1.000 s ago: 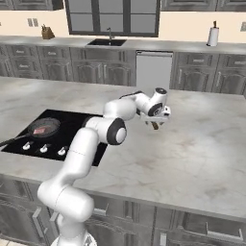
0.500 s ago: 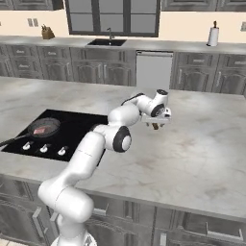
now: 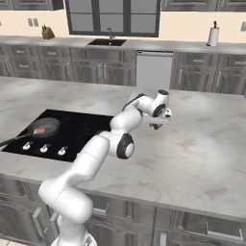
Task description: Place both pans onto different burners. Then place the broccoli and the steak on different pans.
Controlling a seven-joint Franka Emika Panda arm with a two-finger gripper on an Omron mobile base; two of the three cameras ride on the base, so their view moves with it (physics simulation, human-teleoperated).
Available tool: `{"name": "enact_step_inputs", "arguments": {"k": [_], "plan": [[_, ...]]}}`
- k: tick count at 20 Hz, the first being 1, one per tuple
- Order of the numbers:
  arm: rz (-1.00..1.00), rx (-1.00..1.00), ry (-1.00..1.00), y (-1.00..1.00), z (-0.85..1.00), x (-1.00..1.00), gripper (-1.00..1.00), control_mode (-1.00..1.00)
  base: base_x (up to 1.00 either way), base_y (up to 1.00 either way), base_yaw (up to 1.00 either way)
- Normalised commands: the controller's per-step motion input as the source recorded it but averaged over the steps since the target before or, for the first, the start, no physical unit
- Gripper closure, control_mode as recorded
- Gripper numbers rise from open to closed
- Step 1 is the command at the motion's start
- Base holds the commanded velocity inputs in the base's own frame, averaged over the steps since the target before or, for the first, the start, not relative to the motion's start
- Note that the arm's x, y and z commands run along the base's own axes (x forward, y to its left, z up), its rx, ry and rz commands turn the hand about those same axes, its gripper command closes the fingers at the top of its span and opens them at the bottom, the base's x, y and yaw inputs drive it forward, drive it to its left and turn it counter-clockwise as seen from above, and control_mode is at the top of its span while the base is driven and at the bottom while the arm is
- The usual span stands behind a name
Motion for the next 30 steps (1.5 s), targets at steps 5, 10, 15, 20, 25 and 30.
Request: {"name": "enact_step_inputs", "arguments": {"k": [5,10,15,20,25,30], "plan": [[0.06,0.00,-0.24,0.00,0.16,-0.31,1.00,-1.00,0.00,0.00,0.00],[0.15,-0.03,-0.24,0.03,0.07,-0.49,1.00,-1.00,0.00,0.00,0.00],[0.21,-0.07,-0.16,0.13,0.06,-0.56,1.00,-1.00,0.00,0.00,0.00],[0.21,-0.06,-0.13,0.05,0.05,-0.59,1.00,-1.00,0.00,0.00,0.00],[0.20,-0.05,-0.12,0.00,-0.08,-0.05,1.00,-1.00,0.00,0.00,0.00],[0.20,-0.04,0.01,0.03,-0.13,0.02,1.00,-1.00,0.00,0.00,0.00]]}}
